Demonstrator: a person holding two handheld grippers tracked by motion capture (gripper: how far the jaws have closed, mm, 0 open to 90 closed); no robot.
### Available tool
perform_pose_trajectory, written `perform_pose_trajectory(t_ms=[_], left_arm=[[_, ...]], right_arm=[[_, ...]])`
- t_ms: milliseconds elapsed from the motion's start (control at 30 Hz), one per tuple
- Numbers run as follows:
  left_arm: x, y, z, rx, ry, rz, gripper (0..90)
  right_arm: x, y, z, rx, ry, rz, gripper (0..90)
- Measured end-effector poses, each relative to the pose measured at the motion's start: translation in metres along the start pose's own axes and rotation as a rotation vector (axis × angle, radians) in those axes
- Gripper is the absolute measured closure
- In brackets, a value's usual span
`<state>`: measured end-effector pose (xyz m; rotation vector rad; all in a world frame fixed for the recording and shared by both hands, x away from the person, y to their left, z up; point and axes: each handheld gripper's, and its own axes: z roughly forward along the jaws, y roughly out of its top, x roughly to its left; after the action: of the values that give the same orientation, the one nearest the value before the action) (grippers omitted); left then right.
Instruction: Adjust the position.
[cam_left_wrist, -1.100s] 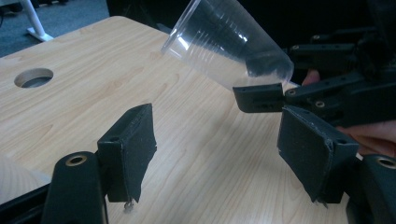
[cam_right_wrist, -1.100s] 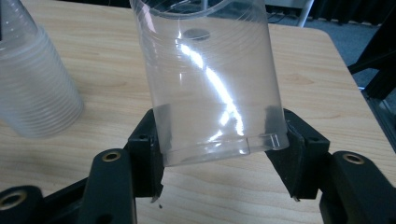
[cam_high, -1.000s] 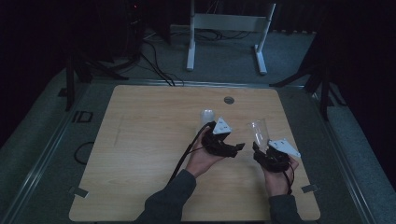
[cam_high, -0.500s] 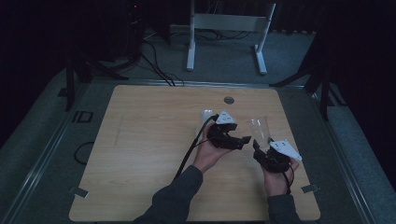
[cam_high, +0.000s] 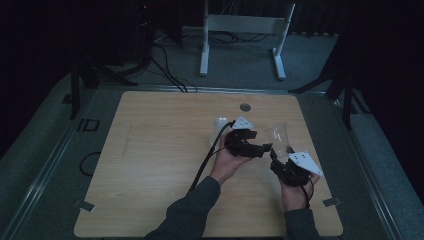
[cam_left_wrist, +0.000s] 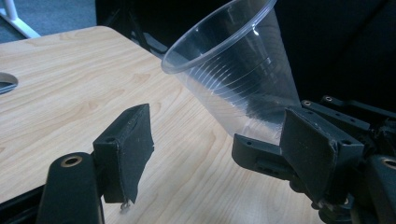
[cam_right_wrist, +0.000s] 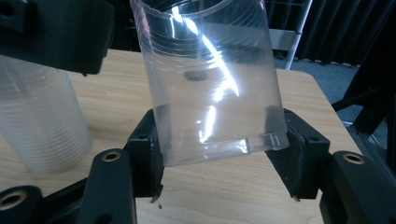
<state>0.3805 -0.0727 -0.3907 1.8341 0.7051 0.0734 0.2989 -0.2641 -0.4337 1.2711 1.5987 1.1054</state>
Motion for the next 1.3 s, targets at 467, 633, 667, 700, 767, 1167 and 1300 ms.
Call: perform_pose_trajectory(t_ms=[467, 633, 667, 700, 767, 1167, 1300], left_arm=[[-0.002, 0.002, 0.006, -0.030, -0.042, -0.046, 23.0], [0.000, 0.000, 0.010, -0.036, -0.063, -0.073, 20.9], [0.000, 0.000, 0.011, -0.041, -0.068, -0.079, 20.1], [0.000, 0.000, 0.012, -0.045, -0.074, -0.084, 20.0], [0.000, 0.001, 0.013, -0.052, -0.080, -0.088, 19.4], [-0.002, 0.004, 0.023, -0.092, -0.114, -0.140, 18.1], [-0.001, 0.003, 0.026, -0.110, -0.118, -0.171, 18.2]], right_arm=[[0.004, 0.001, -0.003, -0.030, 0.002, -0.014, 41.7], [0.007, 0.001, -0.004, -0.043, 0.005, -0.022, 41.7], [0.008, 0.001, -0.004, -0.044, 0.006, -0.024, 41.7], [0.008, 0.001, -0.004, -0.045, 0.008, -0.025, 41.7], [0.009, 0.000, -0.004, -0.048, 0.010, -0.026, 41.6], [0.013, 0.000, -0.005, -0.067, 0.027, -0.039, 41.6], [0.013, 0.000, -0.005, -0.070, 0.034, -0.041, 41.6]])
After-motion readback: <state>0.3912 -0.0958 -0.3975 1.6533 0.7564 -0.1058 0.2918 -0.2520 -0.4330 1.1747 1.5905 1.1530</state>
